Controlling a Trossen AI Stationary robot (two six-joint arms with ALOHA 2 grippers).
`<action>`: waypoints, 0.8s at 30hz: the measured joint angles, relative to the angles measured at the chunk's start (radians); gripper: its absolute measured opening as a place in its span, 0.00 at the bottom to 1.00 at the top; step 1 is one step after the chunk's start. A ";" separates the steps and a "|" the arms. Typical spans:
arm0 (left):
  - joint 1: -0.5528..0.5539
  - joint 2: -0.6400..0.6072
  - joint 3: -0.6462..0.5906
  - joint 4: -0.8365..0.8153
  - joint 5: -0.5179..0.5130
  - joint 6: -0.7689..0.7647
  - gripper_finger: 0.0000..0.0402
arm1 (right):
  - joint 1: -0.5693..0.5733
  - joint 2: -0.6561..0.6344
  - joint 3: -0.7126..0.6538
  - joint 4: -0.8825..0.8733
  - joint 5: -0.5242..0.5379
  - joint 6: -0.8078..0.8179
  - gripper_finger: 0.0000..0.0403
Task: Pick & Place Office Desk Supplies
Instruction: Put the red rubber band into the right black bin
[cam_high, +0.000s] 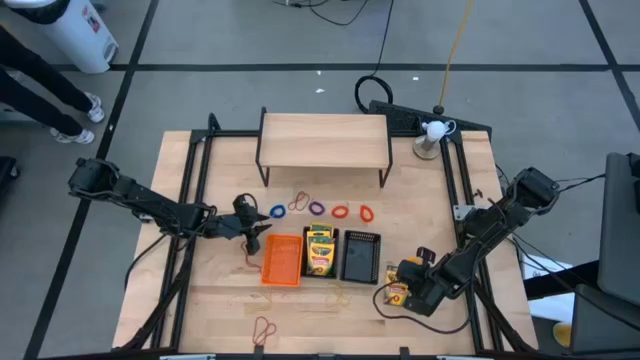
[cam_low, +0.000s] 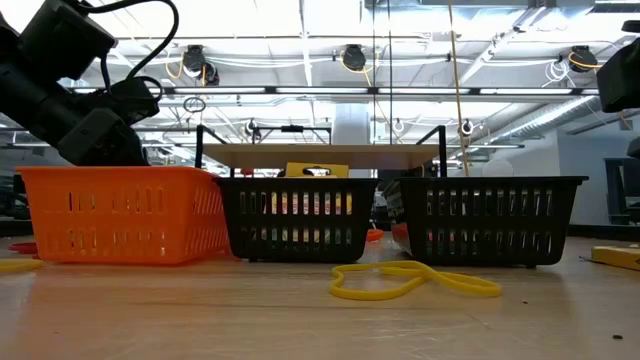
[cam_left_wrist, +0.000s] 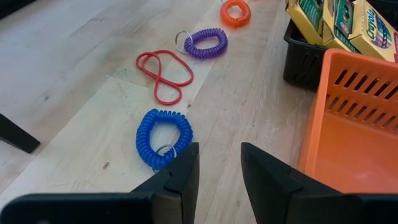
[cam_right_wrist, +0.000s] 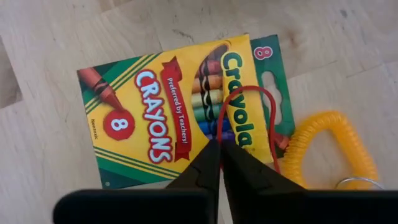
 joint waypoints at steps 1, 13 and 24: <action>0.000 0.000 0.000 0.000 0.000 0.000 0.30 | -0.001 0.001 0.005 -0.001 0.000 -0.008 0.01; 0.000 0.000 0.000 0.001 -0.001 -0.005 0.30 | -0.005 0.005 0.175 -0.245 0.039 -0.073 0.00; 0.000 0.000 0.000 0.000 -0.002 -0.020 0.30 | -0.006 0.004 0.353 -0.556 0.267 -0.072 0.00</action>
